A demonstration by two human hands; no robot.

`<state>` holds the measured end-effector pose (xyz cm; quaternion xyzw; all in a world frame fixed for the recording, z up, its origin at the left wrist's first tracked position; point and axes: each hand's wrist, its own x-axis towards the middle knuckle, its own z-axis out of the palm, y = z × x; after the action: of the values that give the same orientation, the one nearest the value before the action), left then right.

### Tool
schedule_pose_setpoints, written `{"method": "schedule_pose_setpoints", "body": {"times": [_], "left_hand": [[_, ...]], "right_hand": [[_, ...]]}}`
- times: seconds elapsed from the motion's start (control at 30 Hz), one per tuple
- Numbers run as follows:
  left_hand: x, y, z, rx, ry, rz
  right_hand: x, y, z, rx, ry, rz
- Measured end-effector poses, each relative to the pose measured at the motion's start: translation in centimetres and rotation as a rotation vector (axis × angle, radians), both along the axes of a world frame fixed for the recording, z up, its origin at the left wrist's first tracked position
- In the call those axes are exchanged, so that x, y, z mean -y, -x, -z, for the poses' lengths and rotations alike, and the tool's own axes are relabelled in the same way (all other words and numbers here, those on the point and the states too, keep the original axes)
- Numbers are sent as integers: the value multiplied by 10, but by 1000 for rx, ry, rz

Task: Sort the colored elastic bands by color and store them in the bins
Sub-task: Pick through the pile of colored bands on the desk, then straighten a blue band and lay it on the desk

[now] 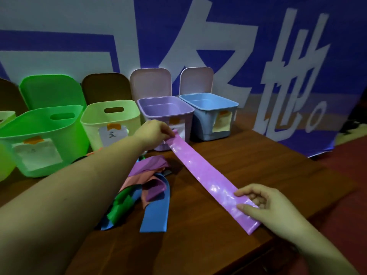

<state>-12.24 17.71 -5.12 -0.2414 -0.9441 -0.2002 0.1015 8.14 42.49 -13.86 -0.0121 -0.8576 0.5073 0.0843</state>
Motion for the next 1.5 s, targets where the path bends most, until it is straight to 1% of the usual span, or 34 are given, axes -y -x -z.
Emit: {"method": "schedule_pose_setpoints", "body": {"times": [0.17, 0.23, 0.33, 0.4, 0.5, 0.6, 0.67, 0.73, 0.8, 0.87, 0.9, 0.97, 1.03, 1.13, 1.27, 1.4, 1.5], "left_hand": [[-28, 32, 27, -25, 120, 50], [-36, 38, 38, -34, 145, 47], [-43, 45, 58, -24, 184, 27], [-44, 48, 70, 3, 223, 26], [-44, 49, 76, 33, 295, 47], [-45, 45, 67, 49, 399, 70], [-47, 37, 51, 49, 410, 73], [-47, 21, 30, 30, 325, 84], [-37, -3, 8, 5, 178, 89], [-12, -31, -5, 4, 43, 85], [4, -45, -8, 6, 7, 80], [42, -71, -3, 27, -37, 50], [80, -90, 7, 40, -89, -30], [127, -109, 26, -23, -111, -174], [165, -124, 52, -109, -226, -286], [171, -123, 66, -43, -338, -288], [172, -117, 71, -57, -298, -218]], "right_hand": [[-16, 7, 7, -66, -179, 16], [-23, 9, 10, -88, -260, 4], [-30, 11, 17, -111, -327, -12], [-33, 12, 23, -143, -339, 1], [-34, 15, 25, -132, -341, 14], [-35, 16, 25, -103, -351, 12], [-35, 16, 24, -75, -348, 18], [-33, 15, 20, -57, -349, 31], [-25, 17, 11, -41, -397, 26], [-5, 25, -1, -54, -426, -25], [9, 30, -8, -69, -422, -63], [41, 45, -20, -108, -432, -147], [75, 62, -30, -156, -455, -222], [126, 86, -44, -225, -435, -320], [185, 110, -55, -256, -377, -422], [217, 117, -39, -239, -305, -436], [225, 114, -27, -300, -280, -439]]}}
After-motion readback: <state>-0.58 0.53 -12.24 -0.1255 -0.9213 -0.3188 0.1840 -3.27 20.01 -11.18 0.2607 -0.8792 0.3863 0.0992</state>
